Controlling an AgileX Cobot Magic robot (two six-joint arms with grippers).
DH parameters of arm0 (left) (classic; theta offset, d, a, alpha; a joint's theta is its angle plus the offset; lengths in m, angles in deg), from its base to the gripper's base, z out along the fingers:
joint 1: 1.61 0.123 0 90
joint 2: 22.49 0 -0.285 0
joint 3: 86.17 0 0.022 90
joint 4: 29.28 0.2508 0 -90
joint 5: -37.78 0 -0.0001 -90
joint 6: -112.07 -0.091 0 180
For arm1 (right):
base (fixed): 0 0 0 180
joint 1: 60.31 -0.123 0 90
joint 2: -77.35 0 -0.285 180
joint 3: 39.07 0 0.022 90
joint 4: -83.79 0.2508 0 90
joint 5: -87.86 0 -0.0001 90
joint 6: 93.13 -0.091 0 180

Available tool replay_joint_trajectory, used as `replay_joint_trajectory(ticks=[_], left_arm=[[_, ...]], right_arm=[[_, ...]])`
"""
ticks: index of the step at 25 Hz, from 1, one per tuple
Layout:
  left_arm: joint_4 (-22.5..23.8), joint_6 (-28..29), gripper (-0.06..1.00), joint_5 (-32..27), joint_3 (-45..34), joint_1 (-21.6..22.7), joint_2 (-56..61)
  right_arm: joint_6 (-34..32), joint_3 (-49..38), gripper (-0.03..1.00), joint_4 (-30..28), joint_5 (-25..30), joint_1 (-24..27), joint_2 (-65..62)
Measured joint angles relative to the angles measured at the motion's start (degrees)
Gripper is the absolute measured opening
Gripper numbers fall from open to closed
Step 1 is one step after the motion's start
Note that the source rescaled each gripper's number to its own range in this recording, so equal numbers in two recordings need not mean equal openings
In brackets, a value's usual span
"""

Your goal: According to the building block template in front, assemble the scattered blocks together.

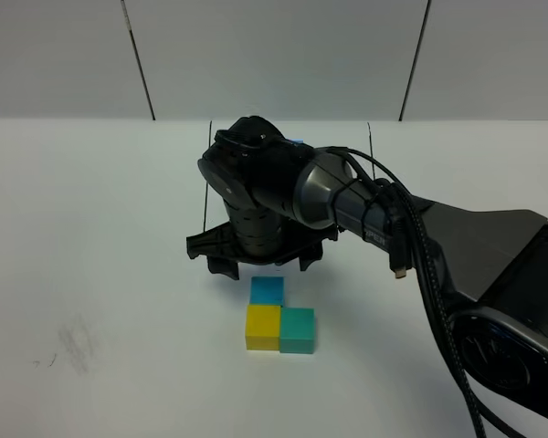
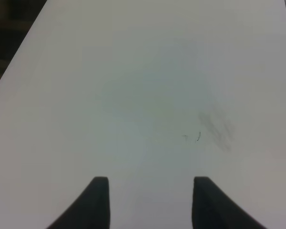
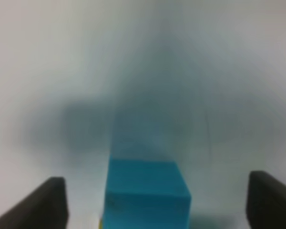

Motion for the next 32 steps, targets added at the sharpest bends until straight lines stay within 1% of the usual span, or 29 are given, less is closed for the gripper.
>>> replay_joint_trajectory(ticks=[2,3,5,8,11,13,15,17,19,20,22,24,28,30,32], left_arm=[[0.0,0.0,0.00,0.0,0.0,0.0,0.0],[0.0,0.0,0.00,0.0,0.0,0.0,0.0],[0.0,0.0,0.00,0.0,0.0,0.0,0.0],[0.0,0.0,0.00,0.0,0.0,0.0,0.0],[0.0,0.0,0.00,0.0,0.0,0.0,0.0],[0.0,0.0,0.00,0.0,0.0,0.0,0.0],[0.0,0.0,0.00,0.0,0.0,0.0,0.0],[0.0,0.0,0.00,0.0,0.0,0.0,0.0],[0.0,0.0,0.00,0.0,0.0,0.0,0.0],[0.0,0.0,0.00,0.0,0.0,0.0,0.0],[0.0,0.0,0.00,0.0,0.0,0.0,0.0],[0.0,0.0,0.00,0.0,0.0,0.0,0.0],[0.0,0.0,0.00,0.0,0.0,0.0,0.0],[0.0,0.0,0.00,0.0,0.0,0.0,0.0],[0.0,0.0,0.00,0.0,0.0,0.0,0.0]], right_arm=[[3.1,1.8,0.82,0.0,0.7,0.0,-0.4],[4.7,2.9,0.89,-0.3,1.0,0.0,-0.7],[7.5,5.9,0.96,-1.6,1.8,0.0,-1.4],[11.6,11.3,0.99,-5.6,2.3,0.7,-3.3],[17.9,17.7,1.00,-10.3,2.4,3.4,-5.4],[24.1,22.0,1.00,-12.7,2.4,6.7,-6.9],[31.6,25.0,1.00,-14.2,2.4,10.5,-8.8],[40.9,26.5,1.00,-14.4,2.4,15.3,-10.7],[48.7,26.9,1.00,-13.3,2.6,20.0,-12.8],[52.3,26.9,1.00,-11.9,2.6,22.6,-13.9],[57.6,26.9,1.00,-7.8,2.7,27.6,-16.1],[62.0,26.8,1.00,-2.0,2.8,32.8,-18.2],[68.1,22.6,1.00,8.0,2.9,41.2,-23.9],[69.3,18.0,1.00,9.9,3.0,43.7,-27.4],[69.7,12.8,0.98,10.1,3.0,45.4,-31.7]])
